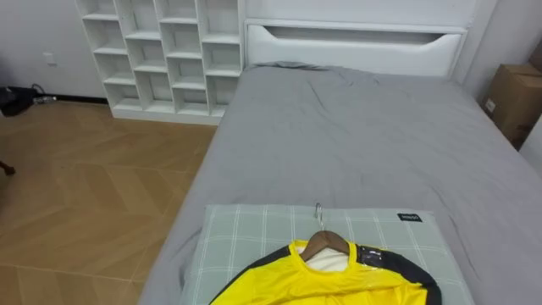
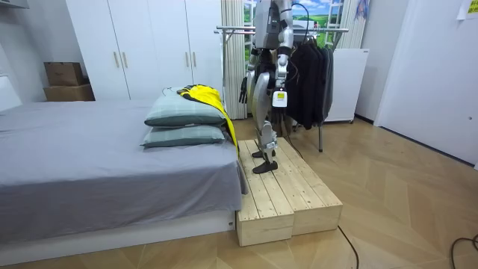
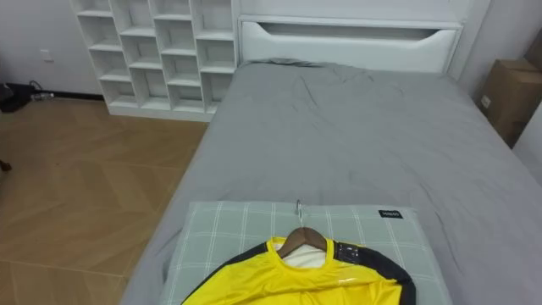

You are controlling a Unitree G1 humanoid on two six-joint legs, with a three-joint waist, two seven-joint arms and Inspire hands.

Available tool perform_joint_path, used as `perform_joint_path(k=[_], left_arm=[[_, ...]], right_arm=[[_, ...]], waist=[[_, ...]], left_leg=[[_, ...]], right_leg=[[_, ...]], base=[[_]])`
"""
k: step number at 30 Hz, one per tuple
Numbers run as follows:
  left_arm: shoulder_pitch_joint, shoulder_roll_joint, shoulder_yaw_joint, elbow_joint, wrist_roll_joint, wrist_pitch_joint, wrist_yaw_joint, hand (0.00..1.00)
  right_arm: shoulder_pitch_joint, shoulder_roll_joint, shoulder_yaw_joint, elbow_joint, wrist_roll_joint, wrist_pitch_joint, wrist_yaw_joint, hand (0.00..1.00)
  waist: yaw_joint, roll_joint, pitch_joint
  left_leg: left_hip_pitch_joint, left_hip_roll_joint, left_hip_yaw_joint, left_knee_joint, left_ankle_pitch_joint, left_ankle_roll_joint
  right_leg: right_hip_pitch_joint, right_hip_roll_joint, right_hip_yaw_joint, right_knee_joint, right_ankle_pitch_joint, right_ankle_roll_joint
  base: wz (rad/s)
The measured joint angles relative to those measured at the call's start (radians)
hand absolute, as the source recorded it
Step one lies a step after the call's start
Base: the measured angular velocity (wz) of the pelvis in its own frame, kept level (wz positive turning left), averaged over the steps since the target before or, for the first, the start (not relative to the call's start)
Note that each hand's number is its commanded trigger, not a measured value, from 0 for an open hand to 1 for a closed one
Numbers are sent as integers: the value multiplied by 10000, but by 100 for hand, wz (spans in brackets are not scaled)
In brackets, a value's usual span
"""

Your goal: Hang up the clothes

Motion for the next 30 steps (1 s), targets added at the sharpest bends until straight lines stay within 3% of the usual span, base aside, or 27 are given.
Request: perform_joint_path(k=[13, 21, 29, 30], left_arm=[[-163, 97, 9, -13, -57, -676, 797, 0], [-131, 95, 260, -3, -353, -1120, 1418, 0], [-232, 147, 645, -561, -321, -1524, 3017, 0], [-276, 195, 738, -744, -319, -1673, 3331, 0]], right_arm=[[-154, 91, 293, -39, 89, -132, 122, 0], [-120, 106, 289, -40, 83, -315, -13, 0], [-86, 105, 279, -153, -6, -449, -130, 0], [-111, 78, 258, -154, -15, -470, -135, 0]], waist=[[38, -144, 19], [15, -119, 46], [10, -91, 36], [7, -76, 5]], left_leg=[[84, -5, 32, -62, 2, -1], [107, 4, -16, -104, 0, -15], [-37, -37, -146, 42, 8, -7], [-28, -76, -192, 23, 25, 5]], right_leg=[[21, -10, -62, 33, 12, -10], [37, 19, -134, 180, 24, -23], [-8, 13, -166, 106, 18, -25], [20, -4, -191, 59, 13, -17]], base=[[0], [0], [4], [9]])
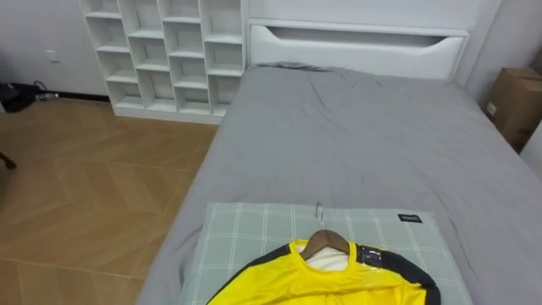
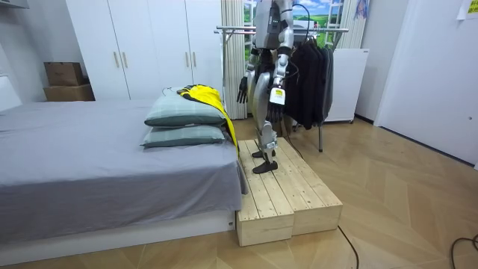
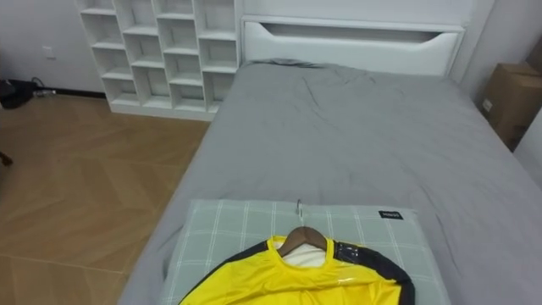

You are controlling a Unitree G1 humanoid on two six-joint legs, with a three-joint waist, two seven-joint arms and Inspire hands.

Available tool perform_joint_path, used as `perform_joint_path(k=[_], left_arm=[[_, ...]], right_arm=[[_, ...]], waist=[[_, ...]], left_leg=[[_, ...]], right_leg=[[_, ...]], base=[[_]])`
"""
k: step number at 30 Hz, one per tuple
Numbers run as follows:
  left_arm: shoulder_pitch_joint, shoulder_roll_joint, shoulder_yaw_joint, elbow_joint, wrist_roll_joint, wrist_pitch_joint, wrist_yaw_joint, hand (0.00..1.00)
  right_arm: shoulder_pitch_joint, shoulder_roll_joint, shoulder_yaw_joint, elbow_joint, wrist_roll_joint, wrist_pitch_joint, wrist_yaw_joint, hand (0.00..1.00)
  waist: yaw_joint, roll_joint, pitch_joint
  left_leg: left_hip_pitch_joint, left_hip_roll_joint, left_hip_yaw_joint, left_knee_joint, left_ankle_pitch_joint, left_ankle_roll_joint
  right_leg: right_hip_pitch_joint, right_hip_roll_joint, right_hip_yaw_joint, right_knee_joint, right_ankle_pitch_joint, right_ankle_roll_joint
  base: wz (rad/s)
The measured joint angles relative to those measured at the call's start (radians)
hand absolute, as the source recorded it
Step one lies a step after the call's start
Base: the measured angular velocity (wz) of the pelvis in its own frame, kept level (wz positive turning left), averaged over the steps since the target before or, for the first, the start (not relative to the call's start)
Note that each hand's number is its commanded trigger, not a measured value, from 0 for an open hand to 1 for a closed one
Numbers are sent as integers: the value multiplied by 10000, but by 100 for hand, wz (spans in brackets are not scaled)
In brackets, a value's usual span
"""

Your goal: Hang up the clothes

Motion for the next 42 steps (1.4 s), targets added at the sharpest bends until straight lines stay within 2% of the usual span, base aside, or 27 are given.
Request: perform_joint_path(k=[4, 9, 12, 14, 19, 23, 26, 31, 37, 42], left_arm=[[-175, 259, 56, -356, 64, -518, 1192, 0], [-241, 330, 110, -1264, 753, -592, 1923, 0], [-300, 336, 37, -1740, 1013, -940, 2367, 0], [-426, 339, 34, -1961, 1540, -977, 2583, 0], [-475, 365, -247, -2700, 2863, -1153, 3107, 0], [-499, 415, -356, -3581, 3504, -1162, 3202, 0], [-560, 600, -544, -3970, 4096, -1162, 3237, 0], [-470, 623, -565, -5145, 5608, -1127, 3238, 0], [-621, 623, -881, -5362, 6540, -1109, 3236, 0], [-953, 623, -1150, -5383, 6726, -1106, 3224, 0]], right_arm=[[-12, -46, -136, 24, -353, -292, -92, 0], [-12, -61, -379, 15, -823, -299, -62, 0], [-24, -89, -456, -27, -1037, -411, -57, 0], [-21, -88, -452, -73, -1073, -479, -36, 0], [-1, -99, -451, -84, -1133, -629, 32, 0], [-4, -117, -440, -111, -1147, -629, 61, 0], [-9, -133, -416, -45, -1137, -629, 183, 0], [55, -165, -409, 27, -1110, -633, 370, 0], [31, -176, -407, 40, -1134, -650, 408, 0], [-62, -307, -235, 115, -1132, -648, 512, 0]], waist=[[-30, 22, -26], [-35, 144, -27], [-44, 280, -31], [-43, 340, -8], [-179, 423, -26], [-258, 436, -49], [-304, 425, -66], [-320, 329, -77], [-351, 323, -75], [-357, 382, -43]], left_leg=[[81, -92, -47, -211, 113, 29], [56, -86, -69, -185, 111, 25], [123, -77, -53, -217, 110, 22], [95, -74, -66, -231, 110, 21], [51, -76, -95, -179, 110, 22], [33, -77, -100, -161, 112, 25], [92, -78, -77, -214, 121, 18], [220, -78, 2, -386, 189, -19], [356, -55, 88, -573, 257, -51], [352, -61, 86, -567, 257, -52]], right_leg=[[4, -58, -41, -16, 2, 8], [-12, -53, -81, 62, 13, 4], [3, -52, -58, 110, 13, 4], [-2, -48, -60, 111, 13, 4], [-9, -48, -97, 128, 15, 1], [-27, -51, -104, 129, 19, -3], [-5, -49, -50, 122, 19, -3], [-13, -50, 84, 95, 19, -3], [-9, -40, 186, 95, 20, -5], [-6, -43, 177, 99, 22, -8]], base=[[4], [1], [-1], [0], [0], [0], [-3], [-5], [-5], [0]])
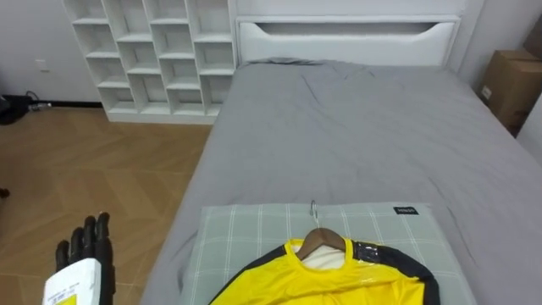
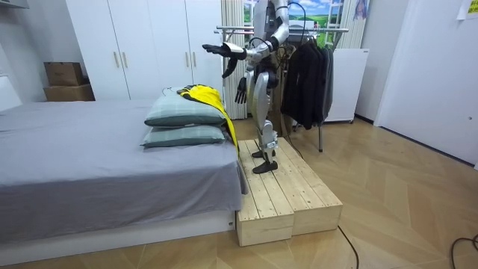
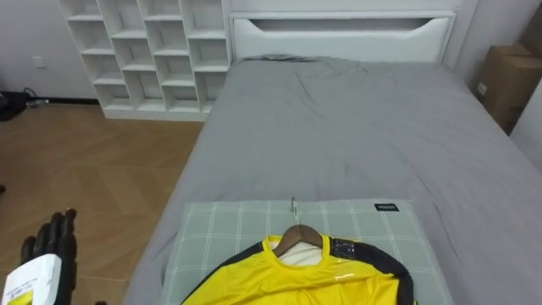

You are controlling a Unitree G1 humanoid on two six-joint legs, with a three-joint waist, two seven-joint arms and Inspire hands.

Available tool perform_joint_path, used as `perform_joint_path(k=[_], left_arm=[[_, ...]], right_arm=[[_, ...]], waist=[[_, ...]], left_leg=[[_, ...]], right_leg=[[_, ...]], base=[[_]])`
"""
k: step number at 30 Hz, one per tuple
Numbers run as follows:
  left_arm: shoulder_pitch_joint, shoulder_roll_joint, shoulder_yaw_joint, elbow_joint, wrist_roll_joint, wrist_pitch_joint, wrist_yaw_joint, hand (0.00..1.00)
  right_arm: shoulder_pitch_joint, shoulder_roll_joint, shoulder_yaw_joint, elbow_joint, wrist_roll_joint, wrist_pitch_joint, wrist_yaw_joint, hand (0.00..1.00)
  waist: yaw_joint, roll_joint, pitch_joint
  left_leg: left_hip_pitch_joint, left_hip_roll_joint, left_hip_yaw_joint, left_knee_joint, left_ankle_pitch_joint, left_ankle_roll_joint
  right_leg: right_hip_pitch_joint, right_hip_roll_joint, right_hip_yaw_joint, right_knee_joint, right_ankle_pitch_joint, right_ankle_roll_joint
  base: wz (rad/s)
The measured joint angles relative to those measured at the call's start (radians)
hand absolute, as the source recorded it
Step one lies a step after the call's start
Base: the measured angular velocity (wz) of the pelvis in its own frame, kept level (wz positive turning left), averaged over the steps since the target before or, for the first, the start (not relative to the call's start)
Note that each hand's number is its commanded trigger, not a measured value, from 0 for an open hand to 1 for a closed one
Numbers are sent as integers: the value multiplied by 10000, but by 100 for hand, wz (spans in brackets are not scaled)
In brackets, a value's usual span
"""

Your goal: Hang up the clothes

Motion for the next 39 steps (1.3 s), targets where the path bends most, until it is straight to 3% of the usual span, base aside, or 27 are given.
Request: perform_joint_path(k=[6, 15, 24, 39], left_arm=[[-78, -9, -232, -3, 54, 49, -208, 0], [-76, -29, -1569, -1, -4, 197, -790, 0], [-216, 18, -1583, -3, -5, 190, -1439, 0], [-582, 241, -1580, 481, 190, 256, -1406, 0]], right_arm=[[-19, -12, 17, 23, 34, 14, 86, 0], [-118, -8, 149, -4, 27, 15, 82, 0], [-181, 7, 144, -45, -38, 12, 73, 0], [-215, 19, -184, -59, -392, 6, 43, 0]], waist=[[-99, -14, 8], [-281, -22, 14], [-568, -5, 9], [-906, 43, -8]], left_leg=[[-15, 0, -26, 40, 0, 1], [-31, 15, -8, 91, -2, 3], [-58, 12, -5, 76, -1, 2], [72, 52, 281, -37, 0, 3]], right_leg=[[26, -4, -106, 9, 4, -7], [27, 1, -92, 23, 15, -24], [-11, 2, -79, 20, 17, -26], [-46, 6, 273, 22, 25, -36]], base=[[0], [0], [0], [-5]])
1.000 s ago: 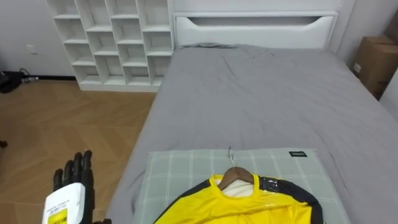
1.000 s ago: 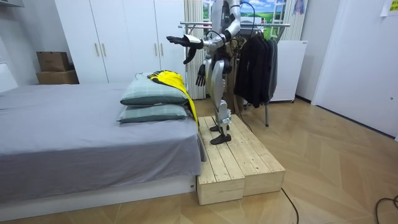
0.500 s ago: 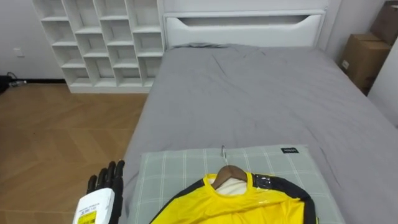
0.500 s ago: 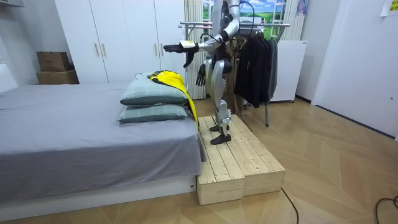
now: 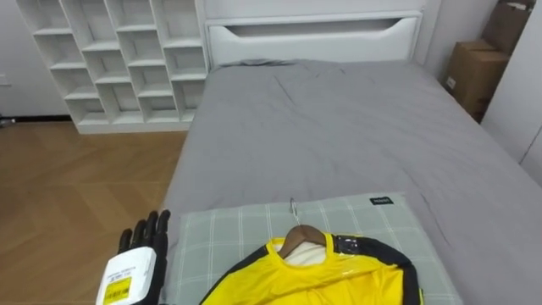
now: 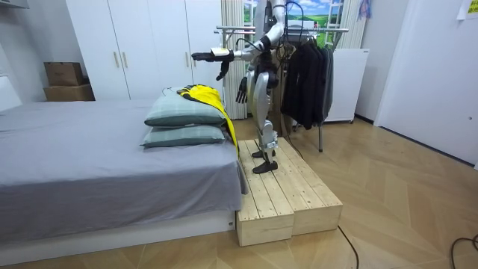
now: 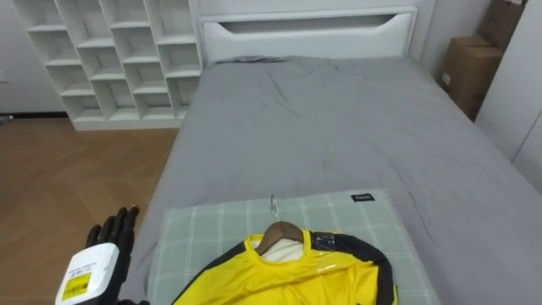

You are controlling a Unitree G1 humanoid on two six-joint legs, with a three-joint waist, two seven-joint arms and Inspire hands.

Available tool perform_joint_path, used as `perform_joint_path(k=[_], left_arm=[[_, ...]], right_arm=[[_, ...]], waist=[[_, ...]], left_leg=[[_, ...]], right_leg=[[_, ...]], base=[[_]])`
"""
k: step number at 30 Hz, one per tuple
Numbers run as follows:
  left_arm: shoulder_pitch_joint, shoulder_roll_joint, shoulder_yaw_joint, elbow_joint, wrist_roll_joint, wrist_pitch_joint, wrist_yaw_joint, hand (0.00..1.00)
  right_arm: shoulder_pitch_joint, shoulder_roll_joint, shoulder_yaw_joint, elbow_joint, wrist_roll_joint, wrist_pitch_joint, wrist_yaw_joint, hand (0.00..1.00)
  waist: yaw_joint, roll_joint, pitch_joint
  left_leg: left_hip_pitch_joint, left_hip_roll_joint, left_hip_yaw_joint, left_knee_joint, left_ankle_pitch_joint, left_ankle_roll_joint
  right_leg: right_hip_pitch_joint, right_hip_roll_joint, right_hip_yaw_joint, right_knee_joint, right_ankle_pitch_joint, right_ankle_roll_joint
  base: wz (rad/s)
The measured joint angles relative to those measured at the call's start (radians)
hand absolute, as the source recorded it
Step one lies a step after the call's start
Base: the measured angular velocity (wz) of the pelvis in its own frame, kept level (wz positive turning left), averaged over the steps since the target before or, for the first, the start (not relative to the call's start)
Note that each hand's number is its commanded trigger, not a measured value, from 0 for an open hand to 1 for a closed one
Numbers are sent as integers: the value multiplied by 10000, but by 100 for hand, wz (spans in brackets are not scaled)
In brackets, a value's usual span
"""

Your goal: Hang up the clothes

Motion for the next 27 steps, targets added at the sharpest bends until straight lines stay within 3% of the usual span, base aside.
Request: perform_joint_path(k=[14, 21, 27], left_arm=[[-107, -2, -87, 55, 682, 213, -1, 0], [-547, -37, -179, 55, 877, 640, 1, 0], [-952, -79, -181, 255, 864, 832, 2, 0]], right_arm=[[117, 131, -38, -61, 452, -8, -384, 0], [259, 53, 35, -378, 581, 1, -521, 0], [281, -71, 30, -328, 399, 43, -513, 0]], waist=[[-261, -76, 44], [-409, 78, -52], [-436, 90, -49]], left_leg=[[17, 101, 269, -98, 0, -4], [-320, 106, 318, -55, 6, 6], [-219, 96, 451, -253, 47, 13]], right_leg=[[-150, 42, 276, 25, 47, -19], [-485, 47, 291, 20, 114, -18], [-509, 41, 454, -5, 115, -16]], base=[[-6], [-1], [-6]])
